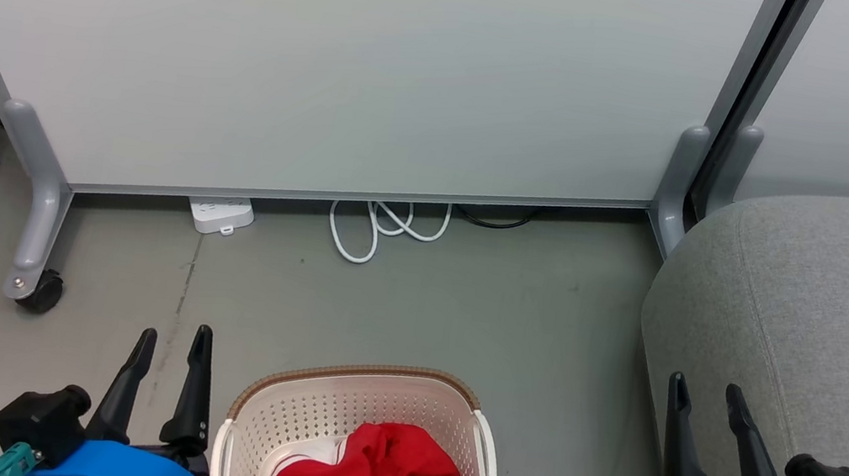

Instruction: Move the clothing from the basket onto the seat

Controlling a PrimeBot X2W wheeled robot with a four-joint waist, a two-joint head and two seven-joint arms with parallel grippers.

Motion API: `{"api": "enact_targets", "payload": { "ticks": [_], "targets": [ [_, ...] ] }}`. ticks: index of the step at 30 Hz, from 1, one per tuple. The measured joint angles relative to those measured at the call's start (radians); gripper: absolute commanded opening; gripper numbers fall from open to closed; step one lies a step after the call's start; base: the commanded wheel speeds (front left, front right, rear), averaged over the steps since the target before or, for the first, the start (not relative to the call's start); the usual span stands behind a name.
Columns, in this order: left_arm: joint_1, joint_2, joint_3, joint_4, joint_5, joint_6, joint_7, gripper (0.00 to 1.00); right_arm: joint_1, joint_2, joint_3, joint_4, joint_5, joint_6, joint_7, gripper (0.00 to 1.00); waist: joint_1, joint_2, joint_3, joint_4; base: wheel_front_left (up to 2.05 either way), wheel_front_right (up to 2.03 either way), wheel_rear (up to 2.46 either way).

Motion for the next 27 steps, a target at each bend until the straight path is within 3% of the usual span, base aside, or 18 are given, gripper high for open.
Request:
{"api": "enact_targets", "payload": {
  "ticks": [27],
  "targets": [
    [-0.002, 0.003, -0.031, 0.007, 0.156, 0.044, -0.053, 1.0, -0.003, -0.001, 0.01, -0.004, -0.211, 0.0, -0.045, 1.0, 0.0, 0.0, -0.003, 0.003, 0.0, 0.0, 0.0]
  ]
}}
